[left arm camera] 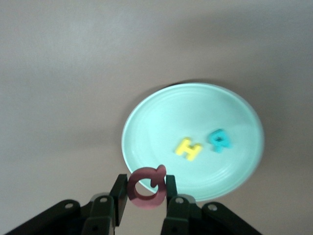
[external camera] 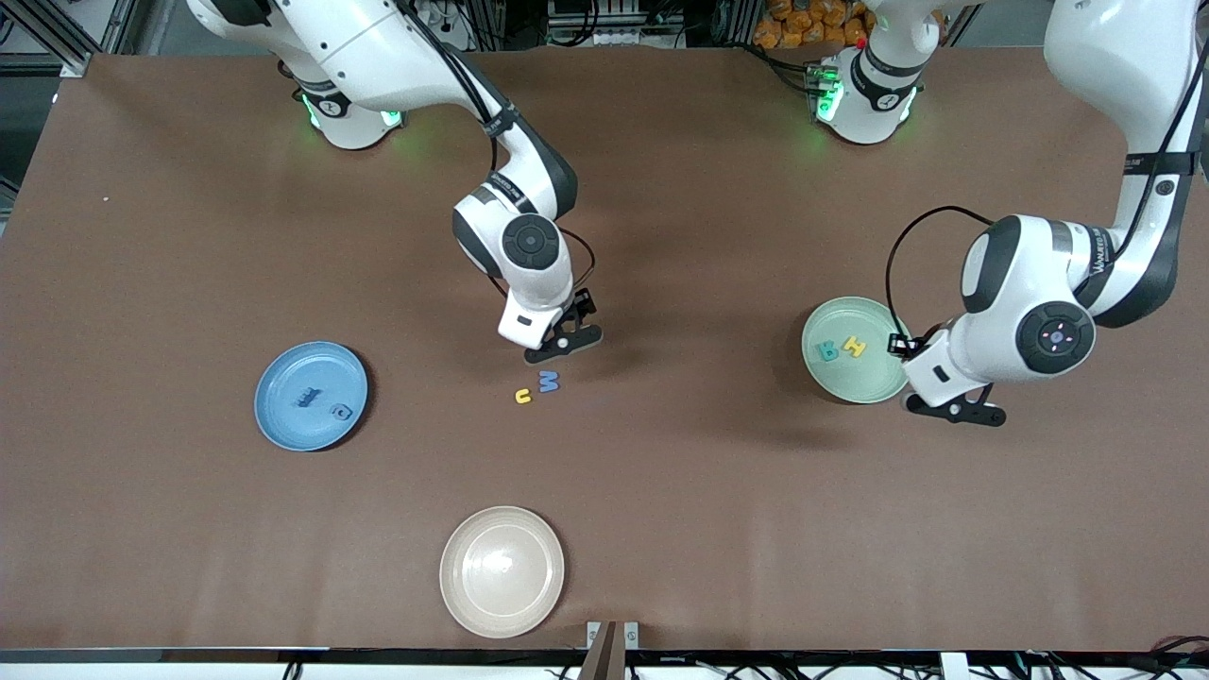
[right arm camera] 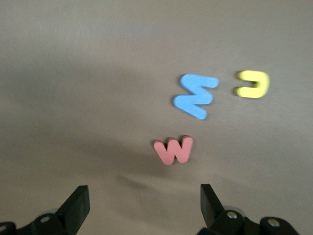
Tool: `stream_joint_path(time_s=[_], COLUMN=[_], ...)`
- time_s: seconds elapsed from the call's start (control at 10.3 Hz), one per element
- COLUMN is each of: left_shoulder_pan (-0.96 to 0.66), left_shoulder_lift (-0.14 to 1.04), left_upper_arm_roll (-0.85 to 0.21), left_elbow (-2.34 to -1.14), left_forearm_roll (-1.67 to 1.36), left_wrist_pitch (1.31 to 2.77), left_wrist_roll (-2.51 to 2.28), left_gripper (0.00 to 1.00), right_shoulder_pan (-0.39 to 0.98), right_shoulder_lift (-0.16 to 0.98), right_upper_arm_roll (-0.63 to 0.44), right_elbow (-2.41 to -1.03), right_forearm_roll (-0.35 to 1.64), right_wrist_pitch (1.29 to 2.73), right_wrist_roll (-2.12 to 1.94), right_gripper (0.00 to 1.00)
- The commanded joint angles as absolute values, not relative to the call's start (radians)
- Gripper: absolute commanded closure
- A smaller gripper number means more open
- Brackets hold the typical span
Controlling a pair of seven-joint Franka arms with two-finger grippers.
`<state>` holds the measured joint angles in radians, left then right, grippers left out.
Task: Sort upper and lower case letters into plates
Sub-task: 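Place the Q on the green plate while the right gripper grasps pink w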
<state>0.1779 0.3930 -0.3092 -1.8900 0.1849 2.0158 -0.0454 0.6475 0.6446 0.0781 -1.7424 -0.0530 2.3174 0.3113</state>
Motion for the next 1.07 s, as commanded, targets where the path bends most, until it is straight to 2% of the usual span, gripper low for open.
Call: stream_joint_path(time_s=[0.0,0.1,0.19,0.29,0.49,0.58,0.78,0.97], left_shoulder_pan=[0.228,0.227,0.23,0.229,0.218,0.218,0.189,0.096], left_shoulder_lift=[0.319,0.322,0.331,0.33,0.324,0.322,0.343,0.403], left_upper_arm_roll=[-0.345,-0.345,-0.345,-0.345,-0.353,-0.391,-0.463,-0.471], left_elbow=[-2.12,-2.143,-2.144,-2.145,-2.134,-2.125,-2.057,-1.961], left_forearm_roll=[0.16,0.16,0.16,0.16,0.16,0.158,0.16,0.161], left_wrist_pitch=[2.212,2.251,2.259,2.26,2.257,2.253,2.252,2.253], left_wrist_roll=[-0.046,-0.048,-0.048,-0.048,-0.066,-0.087,-0.286,-0.51], left_gripper=[1.0,1.0,0.73,0.01,0.0,0.0,0.0,0.0], right_shoulder_pan=[0.611,0.604,0.601,0.603,0.607,0.609,0.603,0.601], right_shoulder_lift=[0.675,0.676,0.678,0.689,0.707,0.712,0.712,0.712], right_upper_arm_roll=[0.072,0.071,0.071,0.072,0.071,0.071,0.071,0.071], right_elbow=[-1.73,-1.729,-1.729,-1.729,-1.729,-1.73,-1.733,-1.735], right_forearm_roll=[-0.069,-0.071,-0.069,-0.069,-0.068,-0.067,-0.067,-0.067], right_wrist_pitch=[2.329,2.336,2.361,2.394,2.434,2.436,2.434,2.434], right_wrist_roll=[0.126,0.118,0.12,0.127,0.138,0.138,0.138,0.162], right_gripper=[0.0,0.0,0.0,0.0,0.0,0.0,0.0,0.0])
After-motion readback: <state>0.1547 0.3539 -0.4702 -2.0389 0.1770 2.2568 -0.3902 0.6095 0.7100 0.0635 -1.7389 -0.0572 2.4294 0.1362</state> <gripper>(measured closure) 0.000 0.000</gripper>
